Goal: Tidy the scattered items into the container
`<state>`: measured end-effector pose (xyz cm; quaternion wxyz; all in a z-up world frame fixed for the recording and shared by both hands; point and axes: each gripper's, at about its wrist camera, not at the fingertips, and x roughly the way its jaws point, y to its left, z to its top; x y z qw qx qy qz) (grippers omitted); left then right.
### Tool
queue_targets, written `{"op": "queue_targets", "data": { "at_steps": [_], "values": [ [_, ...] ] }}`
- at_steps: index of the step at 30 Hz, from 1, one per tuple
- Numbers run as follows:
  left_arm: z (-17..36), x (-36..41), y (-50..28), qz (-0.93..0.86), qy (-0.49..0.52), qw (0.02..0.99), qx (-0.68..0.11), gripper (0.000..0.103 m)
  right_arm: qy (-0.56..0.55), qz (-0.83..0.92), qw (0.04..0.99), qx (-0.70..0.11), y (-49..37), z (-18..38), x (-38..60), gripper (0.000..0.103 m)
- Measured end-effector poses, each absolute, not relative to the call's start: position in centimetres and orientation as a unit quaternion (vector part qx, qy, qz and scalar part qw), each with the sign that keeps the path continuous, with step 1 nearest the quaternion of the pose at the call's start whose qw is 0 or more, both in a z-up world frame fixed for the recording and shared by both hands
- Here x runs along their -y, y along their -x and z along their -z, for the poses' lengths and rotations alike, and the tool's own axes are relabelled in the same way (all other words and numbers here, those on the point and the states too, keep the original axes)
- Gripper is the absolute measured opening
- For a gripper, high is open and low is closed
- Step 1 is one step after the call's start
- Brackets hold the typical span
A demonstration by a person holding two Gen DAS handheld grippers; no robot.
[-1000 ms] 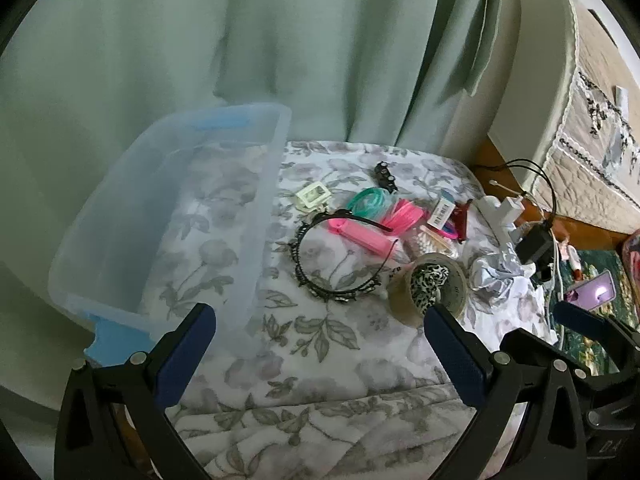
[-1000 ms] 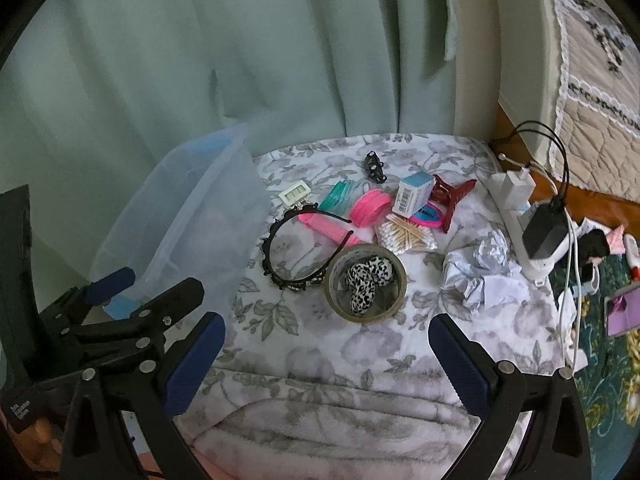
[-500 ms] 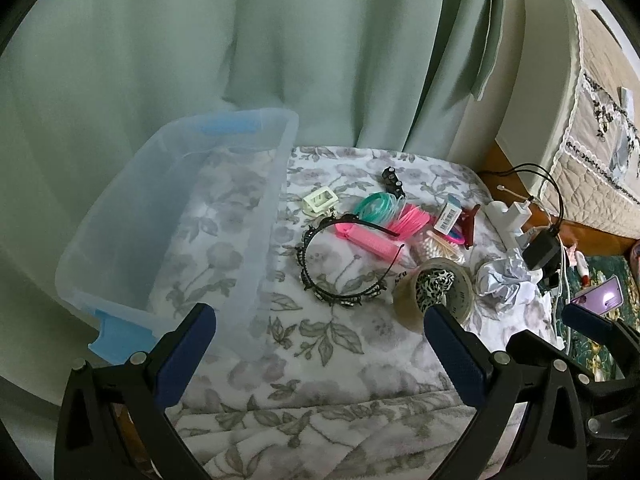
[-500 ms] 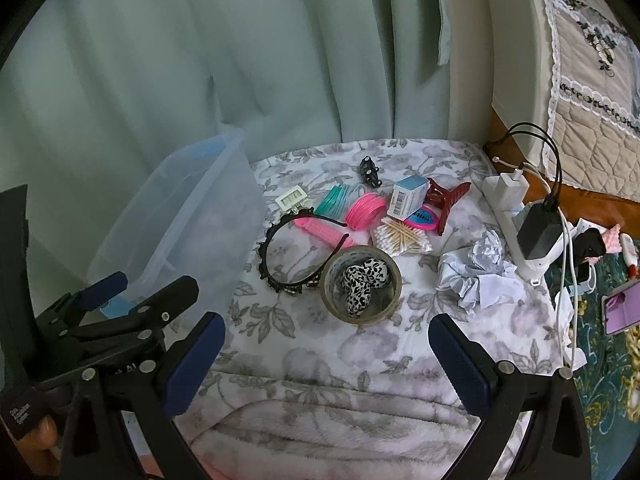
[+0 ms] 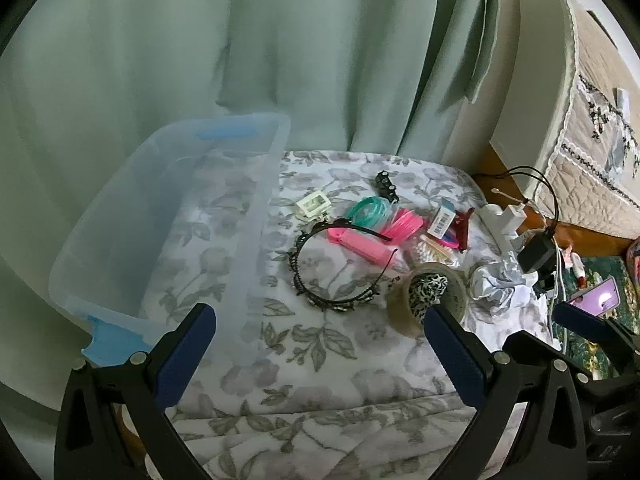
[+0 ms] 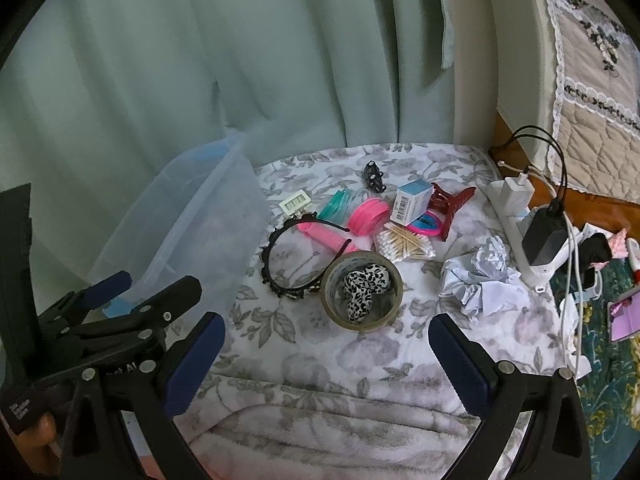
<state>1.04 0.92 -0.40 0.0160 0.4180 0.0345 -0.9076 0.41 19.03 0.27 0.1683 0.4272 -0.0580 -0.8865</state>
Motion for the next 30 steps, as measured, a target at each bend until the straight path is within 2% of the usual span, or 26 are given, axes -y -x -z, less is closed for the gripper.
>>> {"op": "queue_targets", "data": {
  "at_steps": [13,22,30],
  "values": [
    [0.8,-3.5,1.3,0.911,-0.410,-0.036,-0.020,0.103,-0.414,0.893,0.167,0.066,0.2,0.8,-21.2,0.103],
    [3.1,-7.2,3.4,0.903,-0.423,-0.070,0.018,0.103,-0.425,0.897,0.100,0.073,1.5,2.8,-25.6,0.103],
    [6.7,-8.5,6.0,0.883,-0.465,-0.060,0.034,0.103,-0.461,0.882,0.061,0.074,3.2,5.7,-28.3,0.103]
  ]
}}
